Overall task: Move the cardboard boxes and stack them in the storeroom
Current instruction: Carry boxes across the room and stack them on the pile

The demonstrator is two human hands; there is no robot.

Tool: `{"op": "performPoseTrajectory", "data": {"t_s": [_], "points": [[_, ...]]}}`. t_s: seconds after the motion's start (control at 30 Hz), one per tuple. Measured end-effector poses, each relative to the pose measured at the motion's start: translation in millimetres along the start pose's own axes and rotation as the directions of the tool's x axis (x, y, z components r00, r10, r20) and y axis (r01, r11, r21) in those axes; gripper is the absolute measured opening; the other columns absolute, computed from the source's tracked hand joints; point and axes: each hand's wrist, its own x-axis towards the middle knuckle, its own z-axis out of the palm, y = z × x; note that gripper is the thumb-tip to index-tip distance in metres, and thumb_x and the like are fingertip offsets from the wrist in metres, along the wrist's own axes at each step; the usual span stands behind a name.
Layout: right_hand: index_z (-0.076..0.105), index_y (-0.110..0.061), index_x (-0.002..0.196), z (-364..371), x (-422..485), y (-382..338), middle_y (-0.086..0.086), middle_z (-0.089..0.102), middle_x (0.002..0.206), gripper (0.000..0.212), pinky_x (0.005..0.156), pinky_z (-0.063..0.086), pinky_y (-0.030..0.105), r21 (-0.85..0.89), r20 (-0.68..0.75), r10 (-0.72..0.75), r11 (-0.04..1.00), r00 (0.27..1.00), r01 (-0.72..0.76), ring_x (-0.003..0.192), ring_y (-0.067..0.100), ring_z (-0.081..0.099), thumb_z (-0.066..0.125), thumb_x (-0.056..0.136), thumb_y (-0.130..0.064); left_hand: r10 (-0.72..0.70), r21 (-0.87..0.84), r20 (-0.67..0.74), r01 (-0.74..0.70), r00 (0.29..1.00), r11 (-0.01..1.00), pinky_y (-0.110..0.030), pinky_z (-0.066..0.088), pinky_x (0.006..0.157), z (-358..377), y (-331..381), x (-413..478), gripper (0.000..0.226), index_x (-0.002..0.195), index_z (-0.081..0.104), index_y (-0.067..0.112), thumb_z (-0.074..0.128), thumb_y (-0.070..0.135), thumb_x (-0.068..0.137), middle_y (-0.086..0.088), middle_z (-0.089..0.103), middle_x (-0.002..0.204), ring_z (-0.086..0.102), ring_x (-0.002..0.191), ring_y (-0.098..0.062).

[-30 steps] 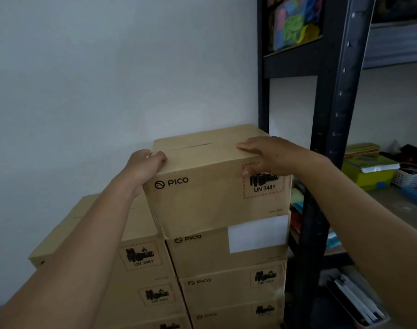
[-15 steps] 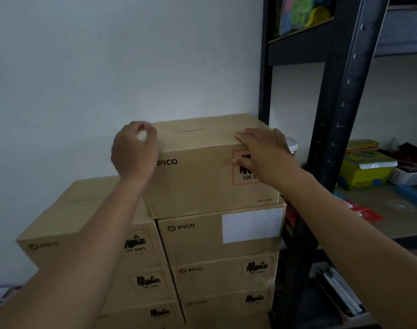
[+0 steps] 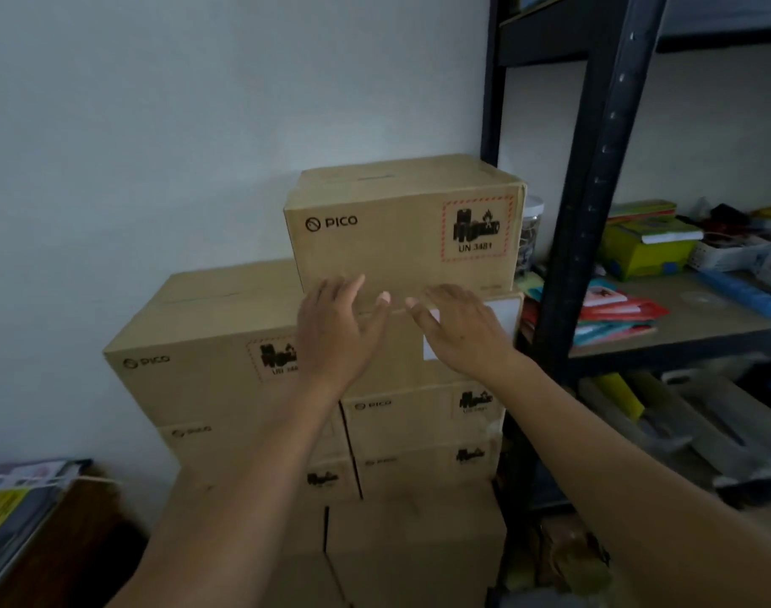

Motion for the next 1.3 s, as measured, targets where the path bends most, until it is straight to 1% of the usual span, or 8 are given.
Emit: {"op": "performPoseTrajectory", "data": {"t_s": [0.1,0.3,0.5,0.83,0.97,1.1,1.2,1.3], "points": [[0.049,-0.012,0.135,16.6,-47.7,-11.5,0.013,0.048,0.139,0.054,0.107,0.030,0.042,0.043,0.115,0.161,0.985,0.980,-0.167,0.132,0.030,0.038,0.026,0.102,-0.048,-0.201,-0.042,0.293,0.222,0.935,0.974,-0.042,0.028,0.114,-2.0,-9.0,-40.0,0.076,0.147,0.040,0.022,0.028,0.072,0.091,-0.003,0.041,0.151,0.034,0.140,-0.024],[0.050,-0.015,0.134,76.6,-172.0,-36.7,0.011,0.051,0.138,0.058,0.108,0.033,0.044,0.080,0.208,0.383,0.910,0.900,-0.406,0.131,0.032,0.042,0.022,0.100,-0.053,-0.238,0.027,0.536,0.265,0.810,0.964,-0.040,0.029,0.111,-24.1,-32.9,-155.5,0.083,0.150,0.032,0.023,0.023,0.077,0.088,-0.001,0.035,0.155,0.033,0.141,-0.025],[0.039,-0.020,0.145,126.2,-297.3,-70.2,0.010,0.041,0.149,0.056,0.113,0.027,0.043,0.117,0.345,0.481,0.830,0.806,-0.545,0.137,0.032,0.035,0.022,0.101,-0.051,-0.260,0.066,0.641,0.286,0.723,0.956,-0.039,0.029,0.112,-36.9,-59.6,-284.0,0.080,0.150,0.033,0.021,0.029,0.074,0.089,-0.003,0.034,0.155,0.033,0.141,-0.025],[0.040,-0.012,0.144,156.0,-442.3,-65.5,0.015,0.044,0.145,0.064,0.102,0.034,0.035,0.053,0.438,0.683,0.629,0.584,-0.775,0.133,0.032,0.041,0.021,0.100,-0.054,-0.274,0.117,0.837,0.335,0.473,0.935,-0.041,0.029,0.111,-13.7,-48.7,-426.3,0.083,0.150,0.033,0.018,0.030,0.074,0.089,-0.008,0.035,0.154,0.034,0.140,-0.029],[0.033,-0.012,0.148,143.7,-489.5,-35.8,0.014,0.034,0.152,0.067,0.111,0.025,0.038,0.044,0.409,0.759,0.538,0.506,-0.842,0.140,0.030,0.032,0.020,0.100,-0.056,-0.226,0.082,0.886,0.342,0.405,0.936,-0.042,0.030,0.110,3.8,-15.2,-463.9,0.083,0.151,0.031,0.018,0.029,0.074,0.089,-0.006,0.033,0.155,0.034,0.140,-0.029],[0.037,-0.018,0.147,123.7,-538.9,8.6,0.010,0.037,0.151,0.087,0.115,0.026,0.041,0.157,0.351,0.814,0.436,0.462,-0.886,0.139,0.029,0.034,0.021,0.085,-0.078,-0.178,0.062,0.923,0.324,0.341,0.944,-0.045,0.030,0.110,27.4,35.4,-487.4,0.084,0.152,0.029,0.019,0.029,0.075,0.088,-0.005,0.031,0.156,0.032,0.140,-0.029],[0.042,-0.017,0.143,97.4,-580.4,56.6,0.012,0.042,0.148,0.062,0.110,0.027,0.037,0.127,0.332,0.859,0.368,0.389,-0.921,0.137,0.030,0.037,0.025,0.099,-0.057,-0.141,0.053,0.942,0.280,0.305,0.959,-0.044,0.030,0.109,57.0,87.7,-504.4,0.083,0.152,0.029,0.021,0.029,0.074,0.089,-0.004,0.031,0.156,0.032,0.141,-0.028],[0.042,-0.014,0.143,71.6,-618.0,111.4,0.013,0.041,0.148,0.063,0.111,0.027,0.039,0.159,0.313,0.881,0.320,0.355,-0.934,0.138,0.030,0.035,0.024,0.099,-0.055,-0.106,0.032,0.951,0.249,0.289,0.968,-0.044,0.031,0.109,89.5,147.3,-521.5,0.082,0.151,0.030,0.021,0.030,0.074,0.089,-0.005,0.033,0.155,0.034,0.139,-0.028]]}}
